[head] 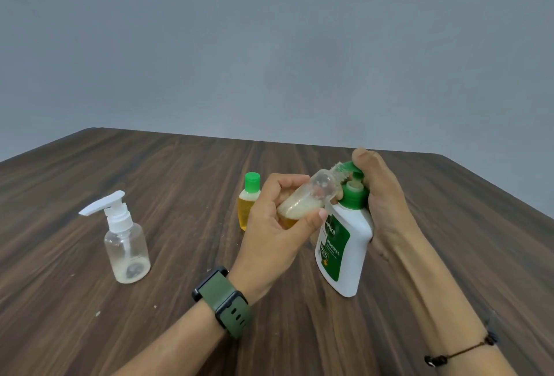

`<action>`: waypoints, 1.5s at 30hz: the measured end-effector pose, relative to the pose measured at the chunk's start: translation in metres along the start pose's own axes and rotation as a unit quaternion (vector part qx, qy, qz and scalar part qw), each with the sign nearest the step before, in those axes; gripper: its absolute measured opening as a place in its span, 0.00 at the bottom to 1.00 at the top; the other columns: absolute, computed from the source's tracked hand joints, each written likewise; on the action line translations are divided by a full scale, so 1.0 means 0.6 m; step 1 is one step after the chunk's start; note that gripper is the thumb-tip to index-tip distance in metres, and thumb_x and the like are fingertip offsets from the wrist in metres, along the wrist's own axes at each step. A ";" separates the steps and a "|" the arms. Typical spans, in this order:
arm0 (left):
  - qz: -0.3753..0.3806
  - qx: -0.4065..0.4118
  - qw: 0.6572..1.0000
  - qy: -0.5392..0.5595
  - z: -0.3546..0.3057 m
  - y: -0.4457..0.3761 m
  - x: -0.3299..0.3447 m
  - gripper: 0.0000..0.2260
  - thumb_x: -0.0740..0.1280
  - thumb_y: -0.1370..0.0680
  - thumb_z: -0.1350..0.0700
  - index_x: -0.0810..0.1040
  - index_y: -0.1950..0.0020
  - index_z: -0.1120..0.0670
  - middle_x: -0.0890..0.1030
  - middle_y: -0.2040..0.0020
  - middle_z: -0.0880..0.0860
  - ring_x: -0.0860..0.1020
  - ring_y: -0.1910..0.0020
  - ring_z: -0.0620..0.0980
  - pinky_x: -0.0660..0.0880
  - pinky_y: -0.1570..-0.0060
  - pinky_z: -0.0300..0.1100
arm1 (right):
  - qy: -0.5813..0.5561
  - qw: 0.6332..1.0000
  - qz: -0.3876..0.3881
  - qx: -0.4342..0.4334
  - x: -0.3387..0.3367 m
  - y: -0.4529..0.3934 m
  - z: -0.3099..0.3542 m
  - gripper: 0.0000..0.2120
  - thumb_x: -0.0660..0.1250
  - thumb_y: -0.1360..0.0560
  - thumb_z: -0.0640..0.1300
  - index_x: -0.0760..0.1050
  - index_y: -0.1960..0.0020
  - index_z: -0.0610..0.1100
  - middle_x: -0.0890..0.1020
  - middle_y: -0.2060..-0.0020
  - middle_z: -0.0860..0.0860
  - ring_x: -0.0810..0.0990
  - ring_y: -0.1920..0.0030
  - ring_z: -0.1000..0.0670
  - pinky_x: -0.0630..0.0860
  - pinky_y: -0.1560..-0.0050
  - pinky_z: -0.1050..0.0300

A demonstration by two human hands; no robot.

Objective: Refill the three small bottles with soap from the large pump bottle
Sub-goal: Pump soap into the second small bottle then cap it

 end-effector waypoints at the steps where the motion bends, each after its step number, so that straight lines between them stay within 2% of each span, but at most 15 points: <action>1: 0.001 -0.001 1.000 -0.006 0.001 0.001 -0.001 0.16 0.71 0.31 0.61 0.73 0.49 0.48 0.81 0.55 0.37 0.79 0.55 0.37 0.76 0.57 0.32 | 0.006 1.000 -0.012 -0.001 -0.003 -0.003 0.000 0.09 0.61 0.25 0.43 0.65 0.63 0.46 0.73 0.76 0.54 0.71 0.74 0.54 0.71 0.68 0.58; 5: 0.016 -0.006 1.000 -0.015 0.005 0.005 0.000 0.15 0.71 0.30 0.65 0.73 0.48 0.51 0.81 0.56 0.36 0.79 0.57 0.36 0.76 0.59 0.31 | 0.031 0.999 -0.036 0.009 -0.008 -0.008 0.000 0.11 0.59 0.25 0.35 0.63 0.63 0.47 0.69 0.77 0.56 0.68 0.77 0.56 0.68 0.74 0.62; 9: 0.007 -0.002 1.000 0.017 -0.002 0.001 0.002 0.15 0.71 0.33 0.60 0.73 0.49 0.50 0.82 0.56 0.38 0.79 0.56 0.37 0.76 0.59 0.32 | -0.017 1.000 -0.006 0.009 0.000 -0.002 -0.003 0.08 0.64 0.29 0.48 0.68 0.63 0.46 0.76 0.74 0.51 0.74 0.72 0.50 0.74 0.63 0.54; 12: 0.008 -0.006 1.000 0.022 -0.005 0.000 0.004 0.16 0.71 0.34 0.58 0.73 0.49 0.49 0.82 0.55 0.38 0.80 0.56 0.38 0.76 0.59 0.32 | -0.016 1.000 0.006 0.020 0.001 0.000 -0.005 0.11 0.65 0.31 0.52 0.70 0.60 0.44 0.77 0.71 0.46 0.76 0.66 0.44 0.74 0.55 0.46; 15: 0.010 -0.008 1.000 0.012 -0.001 0.001 0.002 0.15 0.71 0.31 0.61 0.73 0.48 0.50 0.81 0.55 0.37 0.79 0.55 0.38 0.76 0.59 0.32 | -0.008 1.000 -0.013 0.006 -0.003 -0.002 -0.003 0.08 0.63 0.27 0.45 0.67 0.62 0.45 0.74 0.74 0.51 0.73 0.72 0.51 0.72 0.64 0.54; 19: 0.014 -0.008 1.000 -0.013 0.004 0.005 0.000 0.15 0.71 0.32 0.58 0.73 0.48 0.50 0.80 0.55 0.36 0.79 0.56 0.37 0.76 0.59 0.32 | 0.013 0.999 -0.033 0.002 -0.007 -0.007 0.001 0.12 0.57 0.24 0.34 0.63 0.63 0.46 0.70 0.77 0.55 0.69 0.77 0.55 0.68 0.74 0.62; 23: 0.011 -0.006 1.000 0.009 0.000 0.000 0.001 0.15 0.71 0.32 0.61 0.73 0.48 0.51 0.81 0.55 0.37 0.79 0.56 0.37 0.76 0.59 0.31 | -0.011 1.000 -0.012 0.013 -0.003 -0.003 -0.005 0.08 0.64 0.27 0.46 0.67 0.59 0.43 0.74 0.74 0.49 0.72 0.72 0.49 0.71 0.65 0.55; 26: 0.007 -0.004 1.000 0.019 -0.004 -0.001 0.002 0.16 0.71 0.34 0.58 0.73 0.48 0.50 0.82 0.55 0.39 0.79 0.55 0.38 0.77 0.58 0.33 | 0.002 0.999 0.002 0.032 -0.002 -0.003 -0.008 0.19 0.68 0.34 0.54 0.68 0.54 0.42 0.75 0.72 0.45 0.73 0.68 0.45 0.72 0.59 0.49; 29: 0.006 -0.007 1.000 0.001 -0.001 0.003 -0.001 0.15 0.71 0.31 0.62 0.73 0.48 0.50 0.81 0.56 0.38 0.79 0.56 0.37 0.76 0.58 0.32 | 0.002 1.000 -0.006 0.016 -0.004 -0.006 -0.004 0.09 0.62 0.26 0.43 0.65 0.63 0.44 0.72 0.76 0.51 0.72 0.73 0.51 0.72 0.66 0.56; 31: 0.011 -0.010 1.000 -0.017 0.003 0.005 -0.001 0.15 0.71 0.30 0.64 0.73 0.48 0.51 0.80 0.56 0.36 0.78 0.57 0.37 0.76 0.59 0.31 | 0.016 1.000 -0.020 0.011 -0.008 -0.010 -0.003 0.11 0.58 0.24 0.36 0.63 0.64 0.46 0.70 0.78 0.55 0.69 0.78 0.56 0.69 0.73 0.61; 33: 0.016 -0.015 1.000 -0.020 0.007 0.006 -0.001 0.15 0.71 0.29 0.65 0.73 0.48 0.51 0.80 0.56 0.36 0.78 0.57 0.36 0.76 0.60 0.31 | 0.024 0.999 -0.026 0.013 -0.008 -0.010 -0.001 0.11 0.57 0.24 0.34 0.63 0.62 0.46 0.69 0.77 0.55 0.69 0.77 0.56 0.68 0.74 0.61; 37: 0.011 -0.012 1.000 -0.006 0.003 0.002 0.001 0.15 0.70 0.29 0.66 0.73 0.48 0.50 0.81 0.56 0.37 0.79 0.57 0.36 0.76 0.59 0.32 | -0.002 1.000 -0.009 0.015 -0.002 -0.005 -0.003 0.08 0.64 0.28 0.44 0.66 0.61 0.45 0.73 0.75 0.49 0.71 0.73 0.50 0.70 0.66 0.54; 40: 0.009 -0.009 1.000 0.005 -0.001 0.001 0.000 0.16 0.70 0.29 0.66 0.73 0.48 0.50 0.81 0.56 0.37 0.79 0.56 0.37 0.76 0.59 0.31 | -0.007 1.000 0.012 0.028 0.001 -0.001 -0.006 0.18 0.69 0.35 0.53 0.69 0.56 0.42 0.75 0.69 0.42 0.72 0.65 0.42 0.71 0.56 0.45; 43: 0.009 -0.009 1.000 -0.005 0.000 0.004 0.000 0.15 0.71 0.29 0.65 0.73 0.48 0.50 0.81 0.56 0.37 0.78 0.57 0.37 0.76 0.59 0.31 | -0.002 1.000 0.005 0.010 -0.004 -0.003 -0.002 0.07 0.65 0.34 0.46 0.68 0.64 0.45 0.74 0.74 0.51 0.73 0.72 0.50 0.72 0.64 0.54; 45: 0.011 -0.011 1.000 -0.010 0.003 0.007 0.000 0.15 0.71 0.29 0.65 0.73 0.48 0.50 0.80 0.56 0.37 0.78 0.58 0.37 0.76 0.60 0.32 | 0.003 1.000 0.004 0.003 -0.004 -0.004 0.002 0.06 0.63 0.35 0.43 0.66 0.62 0.46 0.72 0.77 0.54 0.71 0.77 0.55 0.71 0.73 0.60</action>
Point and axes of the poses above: each hand's wrist, its own y-axis away from the middle knuckle, its own x-axis out of the palm, z = x × y, the point moved 5 cm from there along -y, towards the middle knuckle
